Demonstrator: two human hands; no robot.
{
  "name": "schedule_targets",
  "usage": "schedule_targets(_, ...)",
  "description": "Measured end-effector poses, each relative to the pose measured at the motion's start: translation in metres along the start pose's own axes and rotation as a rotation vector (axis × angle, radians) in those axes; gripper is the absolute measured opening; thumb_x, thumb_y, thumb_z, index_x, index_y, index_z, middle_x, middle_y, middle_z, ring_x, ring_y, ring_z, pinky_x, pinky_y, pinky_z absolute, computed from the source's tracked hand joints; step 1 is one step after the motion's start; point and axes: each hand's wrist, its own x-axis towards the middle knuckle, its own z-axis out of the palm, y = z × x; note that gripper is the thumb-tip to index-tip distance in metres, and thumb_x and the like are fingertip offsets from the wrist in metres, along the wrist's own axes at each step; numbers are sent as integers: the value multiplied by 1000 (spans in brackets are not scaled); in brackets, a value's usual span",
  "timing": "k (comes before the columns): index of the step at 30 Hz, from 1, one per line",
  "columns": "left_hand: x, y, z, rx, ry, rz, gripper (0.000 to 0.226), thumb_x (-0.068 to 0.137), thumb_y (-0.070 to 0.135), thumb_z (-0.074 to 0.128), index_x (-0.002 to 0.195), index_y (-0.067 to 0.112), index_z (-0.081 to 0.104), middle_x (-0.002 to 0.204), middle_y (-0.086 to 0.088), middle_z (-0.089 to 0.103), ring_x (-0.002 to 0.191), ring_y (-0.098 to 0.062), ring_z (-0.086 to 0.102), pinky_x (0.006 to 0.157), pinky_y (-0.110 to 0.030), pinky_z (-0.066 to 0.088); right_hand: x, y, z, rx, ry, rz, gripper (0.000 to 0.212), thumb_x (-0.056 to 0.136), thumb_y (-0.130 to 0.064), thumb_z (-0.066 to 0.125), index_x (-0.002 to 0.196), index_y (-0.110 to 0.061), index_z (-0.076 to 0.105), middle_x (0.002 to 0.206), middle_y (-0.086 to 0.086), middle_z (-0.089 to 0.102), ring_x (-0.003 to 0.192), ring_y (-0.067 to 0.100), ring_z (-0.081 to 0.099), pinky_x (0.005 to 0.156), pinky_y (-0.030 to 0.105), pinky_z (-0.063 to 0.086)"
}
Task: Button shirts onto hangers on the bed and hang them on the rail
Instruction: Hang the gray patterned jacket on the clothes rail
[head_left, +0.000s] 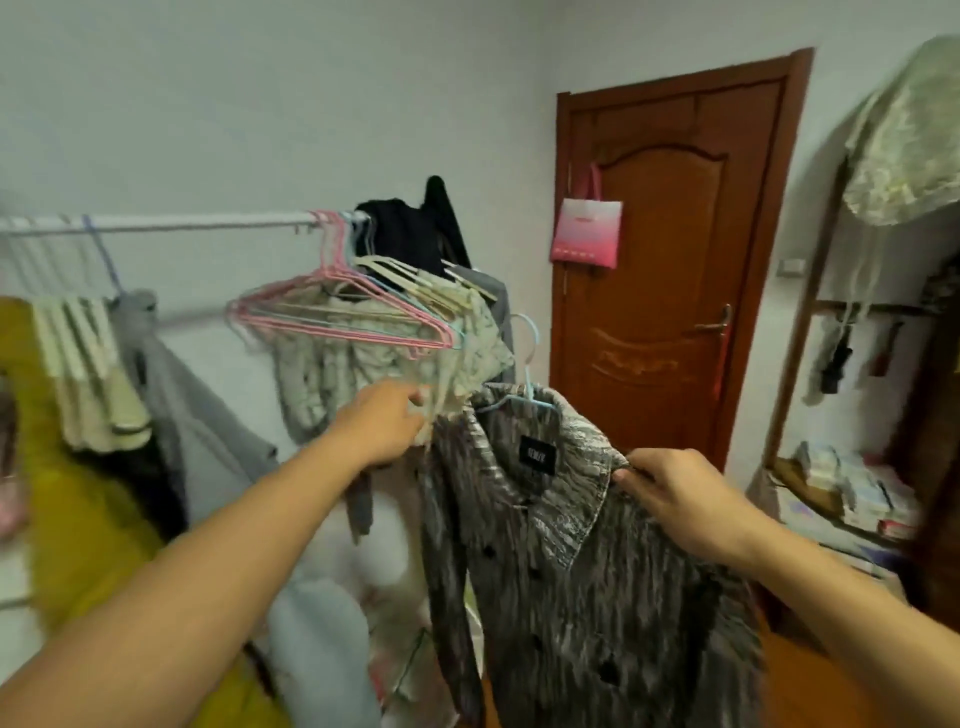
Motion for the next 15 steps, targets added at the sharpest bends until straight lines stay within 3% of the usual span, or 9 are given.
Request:
schedule_targets(3, -41, -26, -45, 323, 188, -21, 25, 96, 34, 52, 109, 25, 72, 114, -5, 69, 109, -31, 61, 86, -39, 50, 25, -14, 5, -23, -19, -25, 38, 102, -39, 53, 70, -18, 55, 63, 0, 57, 60, 19, 54, 56, 39, 40)
schedule_targets(5, -65, -50, -71, 589, 255, -47, 28, 95, 37, 51, 109, 25, 71, 114, -5, 67, 110, -31, 57, 89, -41, 44, 44, -31, 2, -38, -27, -76, 38, 102, -37, 55, 68, -19, 54, 61, 0, 56, 58, 17, 53, 55, 35, 36)
schedule_targets(8, -79, -94, -117, 742, 371, -144, 28, 90, 37, 57, 104, 22, 74, 108, -8, 66, 109, -34, 55, 94, -45, 41, 84, -71, -8, -106, -23, -165, 39, 102, -36, 56, 66, -19, 52, 60, -1, 56, 58, 16, 53, 56, 38, 38)
schedule_targets(11, -79, -117, -154, 749, 397, -257, 32, 92, 41, 57, 109, 19, 73, 115, -13, 64, 113, -36, 51, 97, -47, 41, 135, -119, -16, -162, 16, -260, 39, 102, -35, 57, 65, -22, 51, 64, -6, 55, 63, 18, 53, 60, 42, 36)
schedule_targets(13, -76, -124, -168, 592, 366, -335, 40, 97, 51, 49, 122, 24, 66, 127, -11, 58, 120, -33, 48, 98, -46, 41, 172, -150, -20, -187, 38, -301, 39, 102, -34, 55, 65, -23, 52, 67, -6, 53, 66, 19, 51, 58, 37, 32)
schedule_targets(15, -72, -131, -175, 431, 339, -400, 45, 100, 56, 44, 130, 26, 60, 130, -9, 54, 121, -30, 49, 99, -45, 44, 207, -177, -20, -195, 77, -321, 39, 102, -35, 53, 69, -17, 56, 71, 0, 56, 68, 22, 54, 59, 38, 39)
